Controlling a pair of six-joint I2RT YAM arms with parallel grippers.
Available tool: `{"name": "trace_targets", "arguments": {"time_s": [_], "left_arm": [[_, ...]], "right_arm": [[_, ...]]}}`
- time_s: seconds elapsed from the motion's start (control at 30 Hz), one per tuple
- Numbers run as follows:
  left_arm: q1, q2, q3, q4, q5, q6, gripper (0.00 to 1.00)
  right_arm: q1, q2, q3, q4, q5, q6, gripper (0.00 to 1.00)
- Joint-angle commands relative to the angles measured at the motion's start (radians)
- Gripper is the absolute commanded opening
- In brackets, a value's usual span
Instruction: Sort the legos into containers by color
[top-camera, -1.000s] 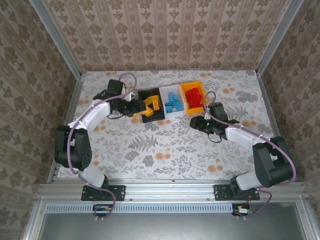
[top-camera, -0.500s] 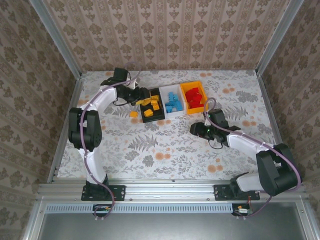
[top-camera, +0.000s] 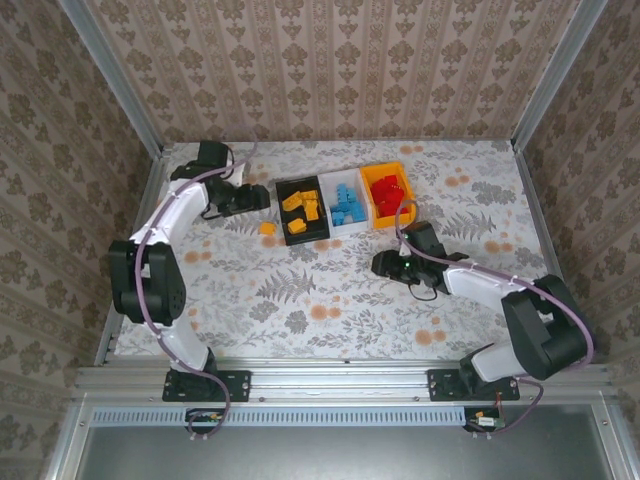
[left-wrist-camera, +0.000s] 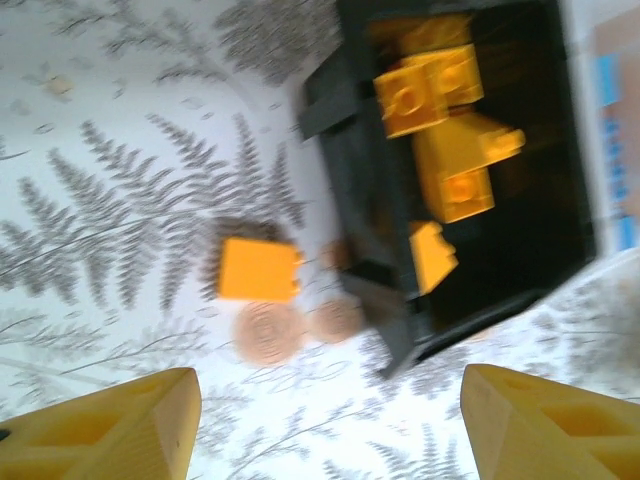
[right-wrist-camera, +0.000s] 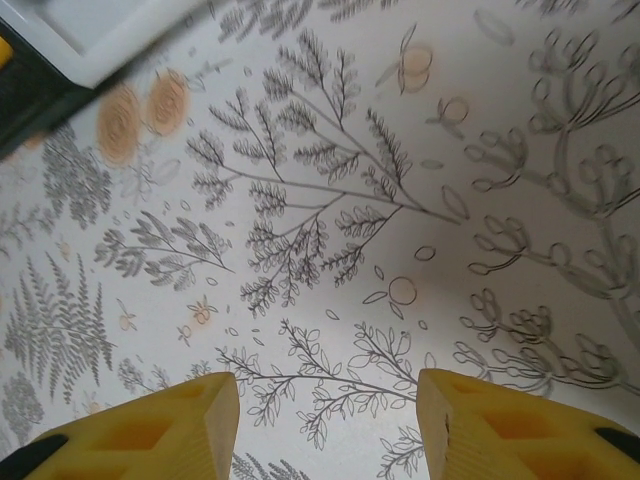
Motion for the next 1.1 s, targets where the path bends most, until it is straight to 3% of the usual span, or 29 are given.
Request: {"name": "trace_targets", "arguments": {"time_s": [0.0, 0.43, 1.07], "left_arm": [[-0.009, 0.035, -0.012, -0.096, -0.143, 0.104, 0.7], [-0.052, 0.262, 0.096, -0.122, -0.162, 0.129, 0.7], [-0.073, 0.421, 0.208, -0.126, -0.188, 0.187, 0.7]], "right_arm": [[0.03, 0.035, 0.039, 0.028, 0.016, 0.022, 0.52], [0.049, 0.033, 0.038, 0.013, 0.035, 0.011, 0.52], [0.049, 0.038, 0.047, 0.005, 0.036, 0.017, 0.52]]}}
